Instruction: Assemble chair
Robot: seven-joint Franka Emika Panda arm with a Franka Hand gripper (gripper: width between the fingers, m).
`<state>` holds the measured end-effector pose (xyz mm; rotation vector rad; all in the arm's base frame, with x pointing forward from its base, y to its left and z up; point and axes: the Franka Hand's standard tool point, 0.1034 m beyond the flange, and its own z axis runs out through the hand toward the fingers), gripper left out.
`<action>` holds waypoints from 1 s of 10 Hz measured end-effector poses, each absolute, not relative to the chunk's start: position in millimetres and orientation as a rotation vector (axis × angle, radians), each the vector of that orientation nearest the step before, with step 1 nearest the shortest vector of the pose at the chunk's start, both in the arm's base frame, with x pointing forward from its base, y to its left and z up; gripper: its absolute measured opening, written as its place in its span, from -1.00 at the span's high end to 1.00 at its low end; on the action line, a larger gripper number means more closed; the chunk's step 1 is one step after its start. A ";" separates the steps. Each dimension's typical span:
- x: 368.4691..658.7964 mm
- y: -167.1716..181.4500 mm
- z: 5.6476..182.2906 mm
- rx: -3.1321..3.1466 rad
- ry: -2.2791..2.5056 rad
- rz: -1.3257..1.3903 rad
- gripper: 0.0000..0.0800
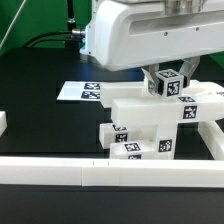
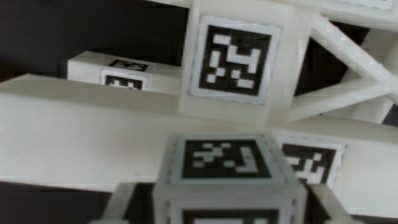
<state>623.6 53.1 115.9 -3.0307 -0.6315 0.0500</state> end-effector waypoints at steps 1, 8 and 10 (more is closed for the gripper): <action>623.6 53.1 115.9 -3.031 -0.631 0.050 0.31; 623.6 53.5 115.8 -3.088 -0.255 0.058 0.31; 623.6 53.9 115.8 -3.100 -0.050 0.063 0.31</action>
Offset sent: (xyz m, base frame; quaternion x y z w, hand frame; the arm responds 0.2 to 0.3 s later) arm 0.0000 0.0000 0.0000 0.0000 0.0000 0.0650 0.9979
